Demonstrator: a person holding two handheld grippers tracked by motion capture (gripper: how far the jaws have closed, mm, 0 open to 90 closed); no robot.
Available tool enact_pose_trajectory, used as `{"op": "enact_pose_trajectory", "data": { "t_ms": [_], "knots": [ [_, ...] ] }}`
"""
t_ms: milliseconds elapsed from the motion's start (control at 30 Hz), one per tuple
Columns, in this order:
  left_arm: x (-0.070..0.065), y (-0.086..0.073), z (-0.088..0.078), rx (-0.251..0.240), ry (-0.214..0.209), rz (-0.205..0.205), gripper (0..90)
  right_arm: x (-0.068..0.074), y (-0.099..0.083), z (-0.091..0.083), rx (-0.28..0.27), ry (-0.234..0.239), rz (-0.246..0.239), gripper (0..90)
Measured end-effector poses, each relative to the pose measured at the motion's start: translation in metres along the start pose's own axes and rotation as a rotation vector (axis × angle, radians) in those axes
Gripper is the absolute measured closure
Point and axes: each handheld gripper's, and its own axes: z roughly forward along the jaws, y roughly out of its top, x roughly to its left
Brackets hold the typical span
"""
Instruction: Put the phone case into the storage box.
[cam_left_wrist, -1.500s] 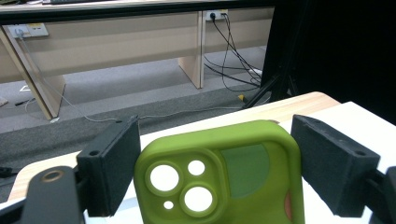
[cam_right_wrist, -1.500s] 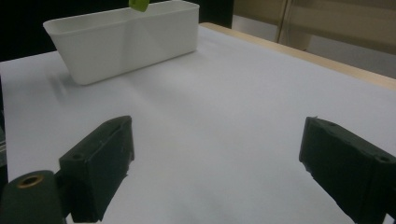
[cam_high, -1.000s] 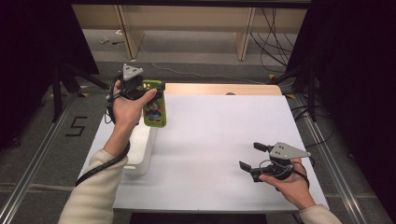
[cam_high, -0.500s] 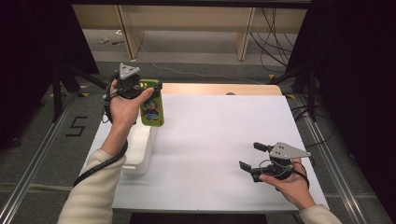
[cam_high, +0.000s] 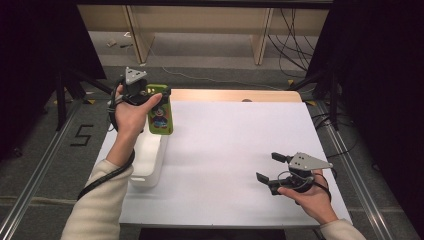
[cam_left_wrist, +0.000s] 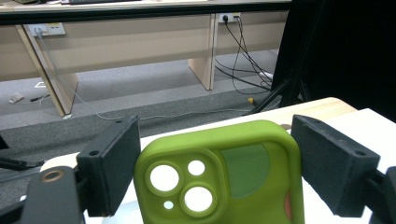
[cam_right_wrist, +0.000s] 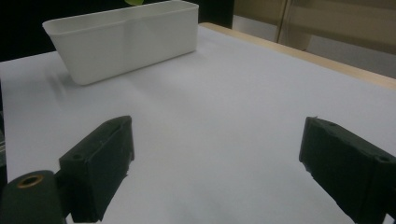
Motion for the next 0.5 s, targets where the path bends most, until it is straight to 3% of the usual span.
{"op": "enact_pose_trajectory", "data": {
  "t_ms": [500],
  "knots": [
    [0.0052, 0.0006, -0.0012, 0.001, 0.006, -0.004, 17.4, -0.0001, -0.0001, -0.0001, 0.000, 0.001, 0.001, 11.2]
  ]
}}
